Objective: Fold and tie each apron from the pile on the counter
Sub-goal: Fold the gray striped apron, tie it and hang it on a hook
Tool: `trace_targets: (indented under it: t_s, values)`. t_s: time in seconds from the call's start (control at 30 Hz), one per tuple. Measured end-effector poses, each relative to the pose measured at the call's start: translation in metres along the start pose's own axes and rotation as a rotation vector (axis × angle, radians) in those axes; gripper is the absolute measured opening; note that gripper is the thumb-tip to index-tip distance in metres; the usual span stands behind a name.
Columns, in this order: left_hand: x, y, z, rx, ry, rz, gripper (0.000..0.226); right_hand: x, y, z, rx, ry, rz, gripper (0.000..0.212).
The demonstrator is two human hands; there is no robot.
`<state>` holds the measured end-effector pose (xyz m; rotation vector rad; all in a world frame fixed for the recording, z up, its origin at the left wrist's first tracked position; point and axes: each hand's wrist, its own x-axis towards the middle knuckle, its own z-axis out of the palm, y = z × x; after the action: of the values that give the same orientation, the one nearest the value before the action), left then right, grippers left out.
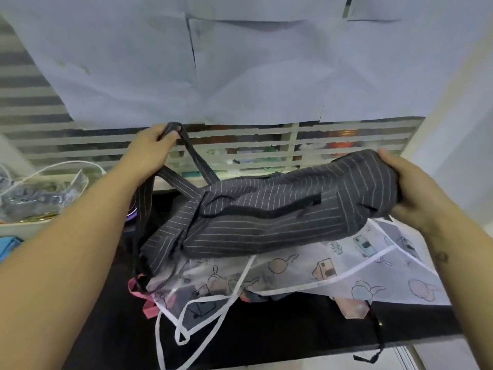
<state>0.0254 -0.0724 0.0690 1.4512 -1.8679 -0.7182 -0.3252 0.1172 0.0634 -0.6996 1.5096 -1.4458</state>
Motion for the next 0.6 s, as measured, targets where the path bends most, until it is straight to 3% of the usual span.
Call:
trace_targets:
  t_s: [0.07,0.17,0.23,0.3,0.33,0.4,0.5,0.6]
  values:
    - [0.002,-0.016,0.008,0.212,-0.184,-0.050,0.032,0.009,0.008,-0.001,-0.264,0.143,-0.005,0.034]
    - [-0.016,-0.046,0.028,0.504,-0.405,-0.203,0.052,0.012,0.039,0.003,-0.547,0.181,0.016,0.030]
    - [-0.036,-0.063,0.040,0.549,-0.244,-0.202,0.057,0.013,0.058,0.007,-0.618,0.178,0.065,0.034]
    - [-0.062,-0.076,0.053,0.441,-0.007,-0.049,0.041,0.015,0.071,0.011,-0.662,0.152,0.127,0.038]
    - [-0.077,-0.080,0.059,0.376,0.017,0.041,0.029,0.015,0.075,0.013,-0.657,0.156,0.149,0.038]
    - [-0.109,-0.086,0.073,0.336,-0.119,0.096,0.010,0.016,0.081,0.018,-0.618,0.200,0.163,0.035]
    - [-0.148,-0.099,0.092,0.345,-0.315,-0.105,0.015,0.017,0.086,0.026,-0.568,0.282,0.134,0.038]
    - [-0.168,-0.119,0.109,0.268,-0.359,-0.424,0.027,0.018,0.091,0.036,-0.606,0.347,0.044,0.044]
